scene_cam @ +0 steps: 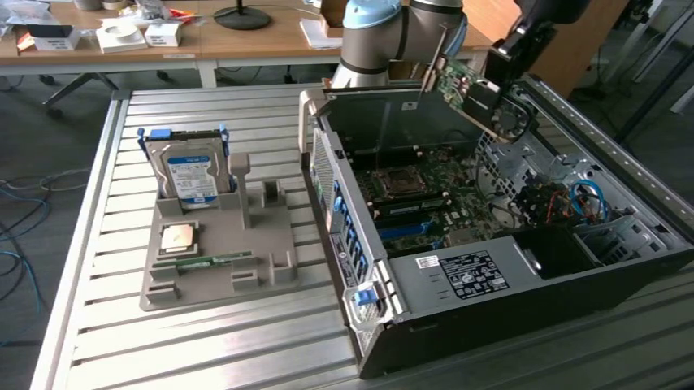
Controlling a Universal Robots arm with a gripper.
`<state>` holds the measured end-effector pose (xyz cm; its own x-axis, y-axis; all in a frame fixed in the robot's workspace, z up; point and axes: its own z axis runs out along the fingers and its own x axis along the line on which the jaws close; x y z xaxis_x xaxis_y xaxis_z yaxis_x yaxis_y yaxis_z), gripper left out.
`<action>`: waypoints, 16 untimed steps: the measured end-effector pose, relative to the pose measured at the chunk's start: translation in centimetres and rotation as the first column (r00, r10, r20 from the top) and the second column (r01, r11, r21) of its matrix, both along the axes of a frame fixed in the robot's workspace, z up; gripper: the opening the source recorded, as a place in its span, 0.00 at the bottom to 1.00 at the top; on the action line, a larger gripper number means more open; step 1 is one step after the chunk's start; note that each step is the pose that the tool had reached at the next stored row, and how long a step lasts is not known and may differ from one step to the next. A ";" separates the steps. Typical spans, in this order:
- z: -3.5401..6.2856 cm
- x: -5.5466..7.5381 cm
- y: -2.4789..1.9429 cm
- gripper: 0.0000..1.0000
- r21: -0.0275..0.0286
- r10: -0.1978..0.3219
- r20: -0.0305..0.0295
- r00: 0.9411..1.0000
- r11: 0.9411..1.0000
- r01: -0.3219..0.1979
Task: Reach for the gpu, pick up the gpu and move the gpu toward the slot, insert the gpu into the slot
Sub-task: 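Insert the gpu into the slot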
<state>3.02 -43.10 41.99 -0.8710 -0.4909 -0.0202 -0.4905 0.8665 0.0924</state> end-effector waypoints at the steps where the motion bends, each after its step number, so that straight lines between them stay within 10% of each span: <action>1: -0.01 0.0 0.00 0.27 0.000 0.018 0.000 1.000 1.000 -0.018; 9: -0.06 0.0 0.00 0.27 0.000 0.163 0.000 0.987 0.987 -0.163; 16: -0.11 0.0 0.00 0.27 0.000 0.286 0.000 0.958 0.958 -0.286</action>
<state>3.02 -43.10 41.88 -0.6939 -0.7198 -0.0202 -0.7181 0.6897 0.0924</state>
